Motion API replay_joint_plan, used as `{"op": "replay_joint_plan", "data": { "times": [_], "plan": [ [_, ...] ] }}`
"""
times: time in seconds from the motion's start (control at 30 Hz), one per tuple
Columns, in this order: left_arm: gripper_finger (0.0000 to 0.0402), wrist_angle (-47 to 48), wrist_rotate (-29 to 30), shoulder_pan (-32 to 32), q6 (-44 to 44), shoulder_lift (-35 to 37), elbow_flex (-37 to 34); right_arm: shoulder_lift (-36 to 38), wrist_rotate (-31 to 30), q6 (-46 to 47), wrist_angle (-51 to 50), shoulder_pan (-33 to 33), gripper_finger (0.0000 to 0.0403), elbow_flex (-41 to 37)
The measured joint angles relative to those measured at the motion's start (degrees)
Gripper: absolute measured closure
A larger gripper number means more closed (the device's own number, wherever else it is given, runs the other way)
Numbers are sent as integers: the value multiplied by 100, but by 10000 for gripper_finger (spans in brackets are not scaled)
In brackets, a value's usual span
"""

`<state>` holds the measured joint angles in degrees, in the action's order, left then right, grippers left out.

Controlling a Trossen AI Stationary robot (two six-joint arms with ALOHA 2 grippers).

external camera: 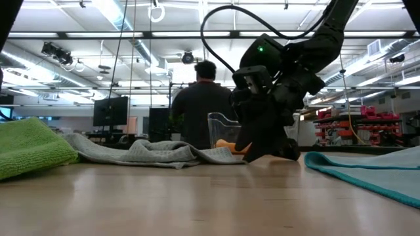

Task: Fold microfiber towels
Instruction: Fold the gray microfiber cloth

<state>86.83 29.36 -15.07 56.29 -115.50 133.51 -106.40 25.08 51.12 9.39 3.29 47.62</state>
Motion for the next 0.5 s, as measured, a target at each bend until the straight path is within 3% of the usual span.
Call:
{"op": "replay_joint_plan", "data": {
  "times": [0.3,0.5],
  "plan": [
    [387,-20,-2,0,-2,0,0,-145,-91,170,-2,-41,279,37],
    [375,-28,0,0,-11,-2,0,-113,-312,163,-36,-84,315,32]
  ]
}}
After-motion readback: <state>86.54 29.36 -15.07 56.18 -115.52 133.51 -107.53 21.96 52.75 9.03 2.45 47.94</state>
